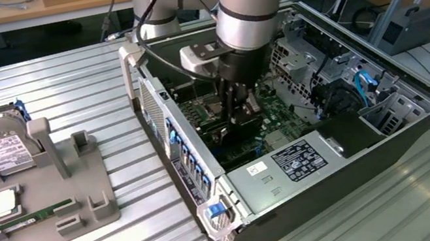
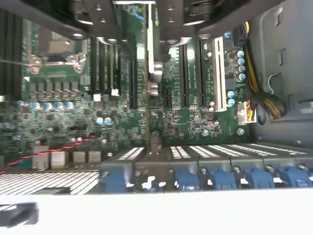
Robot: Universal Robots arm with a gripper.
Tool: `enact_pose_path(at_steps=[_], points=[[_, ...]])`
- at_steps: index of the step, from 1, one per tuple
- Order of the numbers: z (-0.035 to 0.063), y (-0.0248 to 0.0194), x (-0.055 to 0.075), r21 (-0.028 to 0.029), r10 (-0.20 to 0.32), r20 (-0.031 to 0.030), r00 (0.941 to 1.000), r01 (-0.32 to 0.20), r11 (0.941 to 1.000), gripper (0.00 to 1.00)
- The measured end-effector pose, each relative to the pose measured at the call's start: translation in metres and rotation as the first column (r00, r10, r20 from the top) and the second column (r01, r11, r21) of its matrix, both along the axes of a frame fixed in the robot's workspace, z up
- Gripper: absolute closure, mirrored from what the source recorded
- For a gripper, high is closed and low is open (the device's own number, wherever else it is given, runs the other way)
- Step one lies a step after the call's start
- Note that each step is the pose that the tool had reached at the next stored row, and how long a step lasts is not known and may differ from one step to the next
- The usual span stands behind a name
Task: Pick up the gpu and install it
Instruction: 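Insert the gpu into the slot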
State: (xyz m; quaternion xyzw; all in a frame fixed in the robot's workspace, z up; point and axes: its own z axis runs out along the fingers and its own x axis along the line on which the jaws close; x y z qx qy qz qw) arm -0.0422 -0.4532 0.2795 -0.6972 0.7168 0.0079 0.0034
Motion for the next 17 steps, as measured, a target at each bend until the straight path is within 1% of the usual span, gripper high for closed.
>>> enact_pose_path(at_steps=[2, 3, 4, 6, 8, 9, 11, 12, 13, 15, 17], points=[[0.0046, 0.0028, 0.000, -0.0001, 0.000, 0.0001, 1.0000, 0.000, 1.0000, 0.74], [0.0067, 0.0046, 0.000, -0.0009, 0.000, 0.0000, 1.0000, 0.000, 1.0000, 0.86], [0.0080, 0.0051, 0.000, -0.0010, 0.000, 0.0000, 1.0000, 0.000, 1.0000, 0.89], [0.0092, 0.0055, 0.000, -0.0006, 0.000, 0.0001, 1.0000, 0.000, 1.0000, 0.89], [0.0094, 0.0039, 0.004, -0.0010, 0.000, -0.0012, 1.0000, 0.000, 1.0000, 0.89], [0.0093, 0.0017, 0.010, -0.0008, 0.000, -0.0038, 1.0000, 0.000, 1.0000, 0.89], [0.0093, -0.0007, 0.015, -0.0008, 0.001, -0.0078, 1.0000, -0.001, 1.0000, 0.89], [0.0092, -0.0024, 0.021, -0.0008, 0.000, -0.0133, 0.9999, -0.001, 1.0000, 0.89], [0.0091, -0.0031, 0.025, -0.0007, 0.001, -0.0174, 0.9998, -0.001, 1.0000, 0.89], [0.0086, -0.0039, 0.039, -0.0007, 0.001, -0.0294, 0.9996, -0.001, 1.0000, 0.89], [0.0079, -0.0043, 0.060, -0.0007, 0.001, -0.0439, 0.9990, -0.001, 1.0000, 0.89]])
